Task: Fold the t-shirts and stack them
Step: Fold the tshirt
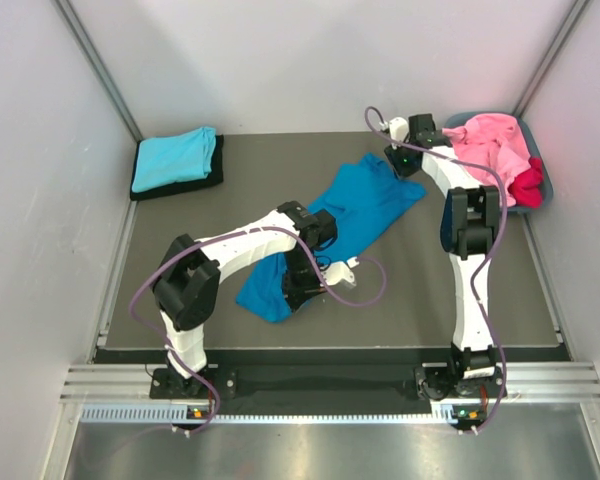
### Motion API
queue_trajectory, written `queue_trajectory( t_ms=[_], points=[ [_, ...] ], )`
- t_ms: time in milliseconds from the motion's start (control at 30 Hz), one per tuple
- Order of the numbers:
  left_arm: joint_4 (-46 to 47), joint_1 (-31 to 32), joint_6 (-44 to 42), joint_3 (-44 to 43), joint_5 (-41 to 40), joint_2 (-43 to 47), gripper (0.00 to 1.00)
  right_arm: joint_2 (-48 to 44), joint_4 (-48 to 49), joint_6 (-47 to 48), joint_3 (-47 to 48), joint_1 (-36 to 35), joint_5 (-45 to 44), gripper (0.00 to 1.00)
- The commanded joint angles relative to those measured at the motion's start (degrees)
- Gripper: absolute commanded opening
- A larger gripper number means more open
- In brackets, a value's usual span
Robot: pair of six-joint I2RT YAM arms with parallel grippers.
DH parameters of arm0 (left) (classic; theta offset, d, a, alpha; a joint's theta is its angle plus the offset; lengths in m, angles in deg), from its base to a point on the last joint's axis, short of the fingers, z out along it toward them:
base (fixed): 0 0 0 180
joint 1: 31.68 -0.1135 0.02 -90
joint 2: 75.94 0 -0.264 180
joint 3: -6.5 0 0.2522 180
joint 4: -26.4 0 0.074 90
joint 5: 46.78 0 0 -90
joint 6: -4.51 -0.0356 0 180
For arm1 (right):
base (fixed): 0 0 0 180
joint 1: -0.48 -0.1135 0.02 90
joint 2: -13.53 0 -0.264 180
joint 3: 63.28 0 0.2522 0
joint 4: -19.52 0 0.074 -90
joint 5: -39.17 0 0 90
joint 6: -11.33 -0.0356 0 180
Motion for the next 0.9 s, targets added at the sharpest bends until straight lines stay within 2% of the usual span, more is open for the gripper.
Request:
queue_trajectory(
  t_ms=[0,100,633,733,867],
  points=[
    [-6.92,0.22,-0.36,-2.06,1.44,0.02,0.00,-6.25,2.97,-1.43,-1.53,0.52,0.58,0.38],
    [-6.92,0.22,-0.19,-2.15,1.44,-0.16,0.00,-7.75,4.13,-1.61,-2.68,0.61,1.19,0.38],
    [-6.03,0.22,0.34,-2.33,1.88,-0.77,0.00,-0.90,-7.28,-1.35,2.85,-0.26,6.20,0.38],
    [-6.04,0.31,0.43,-1.98,1.88,-0.42,0.00,1.38,-9.31,-1.00,5.22,-0.35,6.47,0.37],
    [-5.95,0.31,0.87,-1.80,1.79,0.02,0.00,4.99,-14.15,-1.00,9.26,-0.62,6.38,0.30]
  ],
)
